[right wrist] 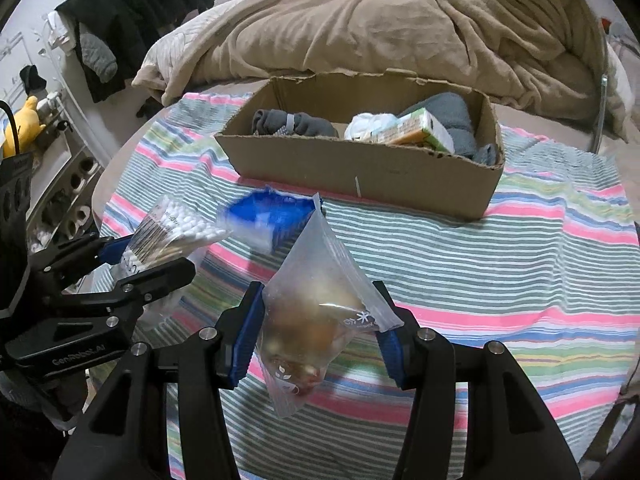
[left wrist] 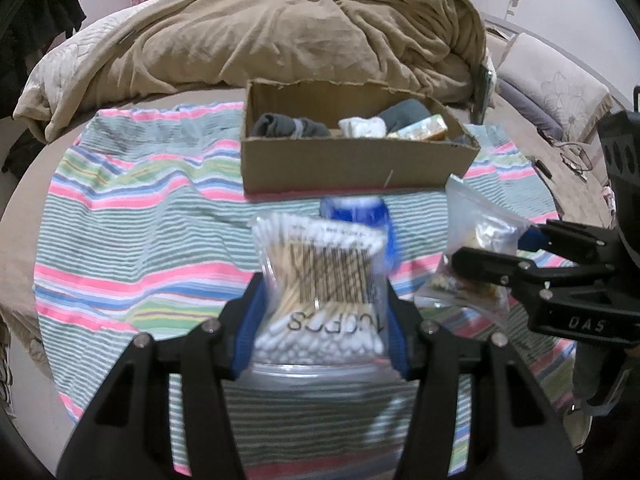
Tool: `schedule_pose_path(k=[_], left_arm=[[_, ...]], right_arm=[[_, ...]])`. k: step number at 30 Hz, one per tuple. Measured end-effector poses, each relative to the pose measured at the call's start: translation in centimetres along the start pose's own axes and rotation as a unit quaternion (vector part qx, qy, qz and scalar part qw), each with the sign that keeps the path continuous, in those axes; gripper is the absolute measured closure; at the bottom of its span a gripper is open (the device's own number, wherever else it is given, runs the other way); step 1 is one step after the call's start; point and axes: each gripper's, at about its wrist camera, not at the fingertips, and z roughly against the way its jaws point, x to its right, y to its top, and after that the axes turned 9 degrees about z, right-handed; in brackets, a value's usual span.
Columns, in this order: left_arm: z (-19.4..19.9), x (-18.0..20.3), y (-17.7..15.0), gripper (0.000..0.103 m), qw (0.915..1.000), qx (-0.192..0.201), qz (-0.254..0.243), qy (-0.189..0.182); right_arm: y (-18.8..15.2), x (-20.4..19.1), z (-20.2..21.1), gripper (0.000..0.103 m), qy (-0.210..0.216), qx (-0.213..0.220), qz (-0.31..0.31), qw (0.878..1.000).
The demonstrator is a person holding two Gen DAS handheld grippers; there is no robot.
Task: Organize objects
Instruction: 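Lift the cotton-swab bag and clear food bag toward the box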
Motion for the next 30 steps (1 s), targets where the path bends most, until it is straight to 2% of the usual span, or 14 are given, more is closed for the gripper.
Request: schedule_pose_path(k=[16, 30], left_arm=[[2.9, 0.1, 1.1, 0.049, 0.9998, 0.019, 0.006, -0.009], [5.3, 0.8, 4.5, 0.049, 0.9985, 0.053, -0.004, -0.015]], right_arm=[[0.8, -0.2, 3.2, 0.048, -0.015, 0.026, 0.002, 1.000], [3.3, 0.2, 5.4, 0.048, -0.028, 0.050, 0.010, 0.998]])
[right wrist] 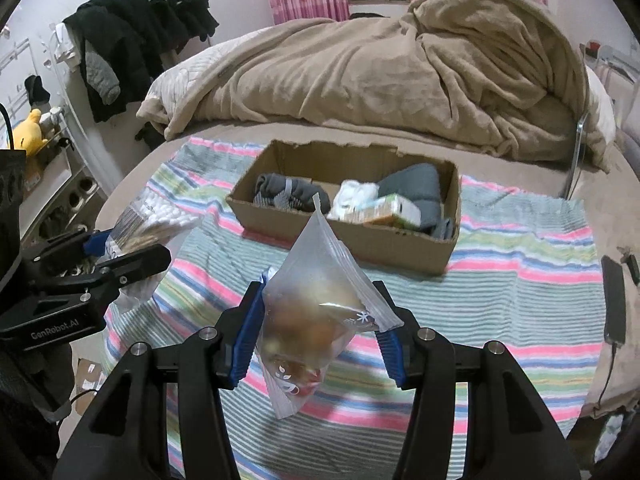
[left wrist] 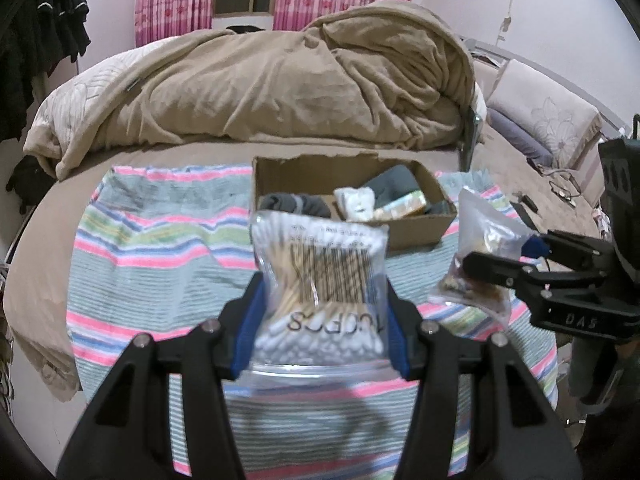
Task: Organize objects
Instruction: 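Lift the cotton-swab bag and clear food bag toward the box, then lower both bags into the box and open both tools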
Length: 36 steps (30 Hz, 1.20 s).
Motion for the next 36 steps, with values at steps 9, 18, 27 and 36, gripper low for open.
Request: schedule_pose_path(k=[9, 18, 27, 36], left_arm=[[-0.8, -0.1, 2.7, 0.049, 0.9999, 0.010, 0.001, -0.006], [-3.9, -1.0, 4.9, 0.049, 0.9998, 0.006, 0.010, -0.014], [-8.0, -1.2, 7.6, 0.048, 0.9999, 0.005, 0.011, -0.011], [-12.7, -2.5, 9.0, 0.048, 0.9999, -0.009, 0.009, 0.004]], right_arm=[[3.0, 0.8, -0.1, 0.048, -0.005, 0.013, 0.007, 1.000], [5.6, 2.1, -2.3, 0.048, 0.002, 0.021, 0.009, 1.000], [7.5, 4.4, -6.9, 0.048, 0.014, 0.011, 0.006, 1.000], [9.3, 5.6, -12.3, 0.048, 0.033, -0.002, 0.014, 0.999]])
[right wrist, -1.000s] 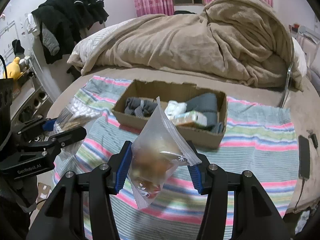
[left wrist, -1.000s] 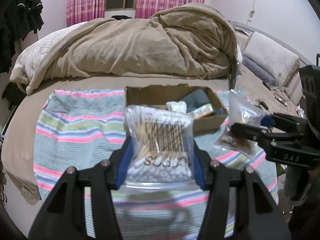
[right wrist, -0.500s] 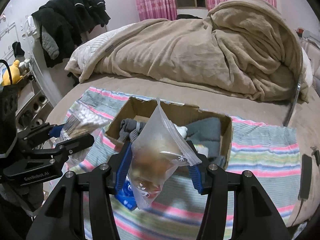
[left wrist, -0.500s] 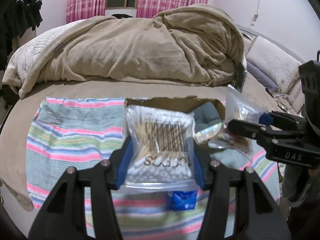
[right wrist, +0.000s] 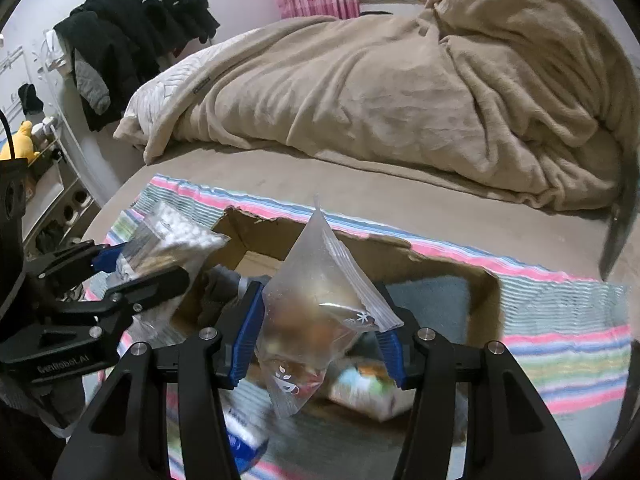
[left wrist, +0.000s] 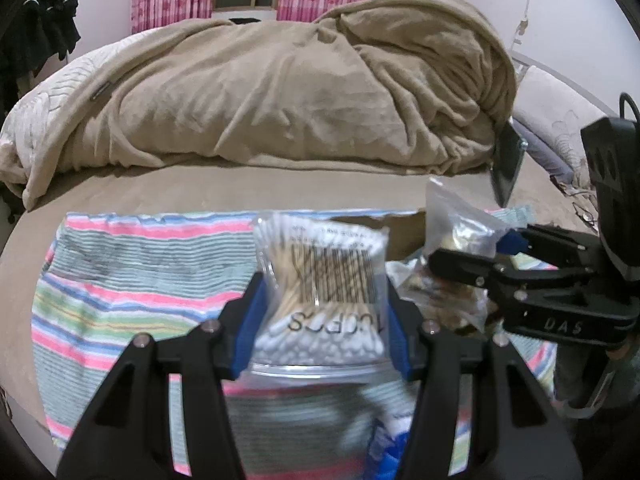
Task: Organize objects
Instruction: 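Lower both bags into the box and open both tools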
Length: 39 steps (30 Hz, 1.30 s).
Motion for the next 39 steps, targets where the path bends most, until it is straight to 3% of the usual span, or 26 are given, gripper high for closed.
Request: schedule_pose_path(k=[19, 39], left_arm=[[-6.3, -0.2, 0.5, 0.047, 0.9994, -0.030, -0.016, 0.010], [-2.9, 0.8, 0.1, 0.041, 0.9996, -0.027, -0.004, 0.011]], right_arm=[[-0.1, 1.6, -5.5, 0.048, 0.021, -0.031, -0.007, 0.999], [0.1, 1.8, -2.5, 0.026, -0.010, -0.020, -0.024, 0.999]])
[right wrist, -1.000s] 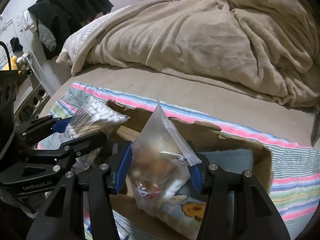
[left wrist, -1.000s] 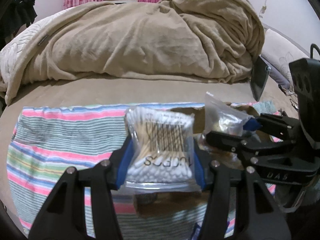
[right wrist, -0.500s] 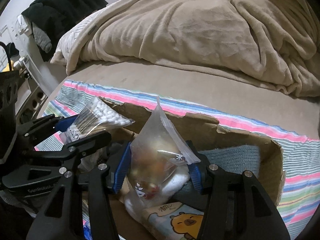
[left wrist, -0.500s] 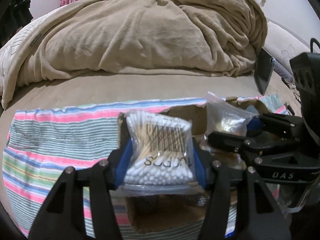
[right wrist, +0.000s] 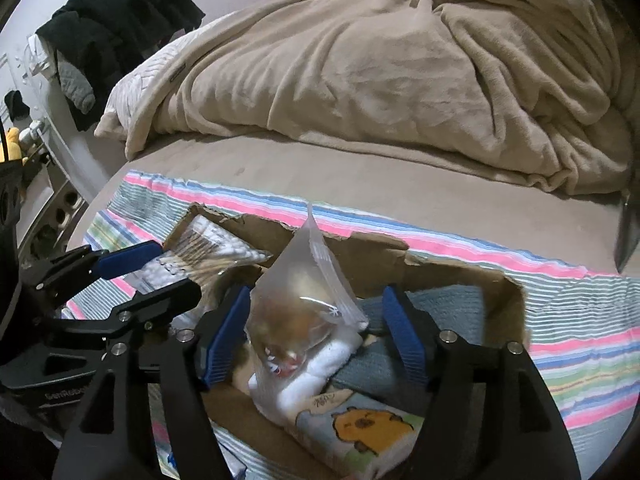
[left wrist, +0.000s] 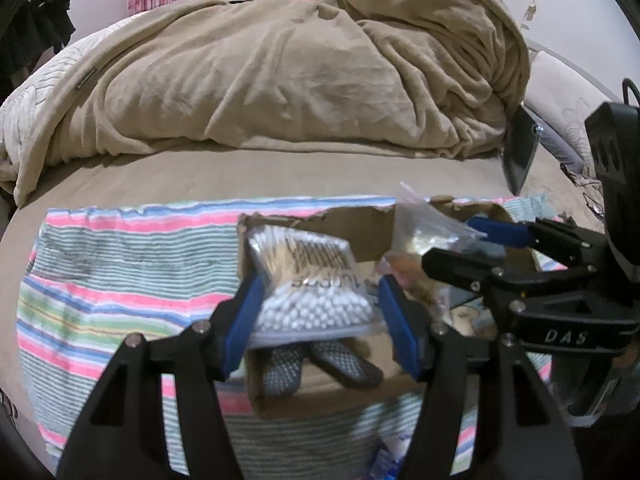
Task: Organize objects
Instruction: 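Lower both bags into the box and open both tools, then withdraw both tools from the box toward the blue tissue pack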
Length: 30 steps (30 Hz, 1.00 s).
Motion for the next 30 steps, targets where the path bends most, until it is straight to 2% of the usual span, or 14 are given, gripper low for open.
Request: schedule_pose_path(k=[3, 4, 5, 6, 19, 30], left_arm=[[1.1, 0.1, -0.2, 0.039, 1.0000, 0.004, -0.001, -0.003], [1.3, 0.2, -0.2, 0.032, 1.0000, 0.004, -0.001, -0.005], [1.8, 0.2, -0.4, 0.018, 0.9999, 0.005, 0.000, -0.010], [2.1, 0.2, -0.4, 0.013, 0.9999, 0.008, 0.001, -0.014], [6.9, 1.1, -1.3, 0.012, 0.9993, 0.034, -0.008, -0.016], [12.4, 1.2, -3.0, 0.012, 0.9981, 0.058, -0.002, -0.021]], right_arm=[[-0.1, -0.1, 1.0, 0.020, -0.009, 0.006, -0.001, 1.000], [-0.2, -0.2, 1.4, 0.020, -0.011, 0.008, -0.001, 1.000], [-0.2, -0.2, 1.7, 0.020, -0.012, 0.010, -0.001, 1.000], [-0.3, -0.3, 2.1, 0.020, -0.015, 0.011, 0.000, 1.000], [-1.0, -1.5, 6.6, 0.017, -0.036, 0.030, 0.004, 0.999], [-1.7, -4.1, 11.7, 0.017, -0.047, 0.057, 0.019, 0.997]])
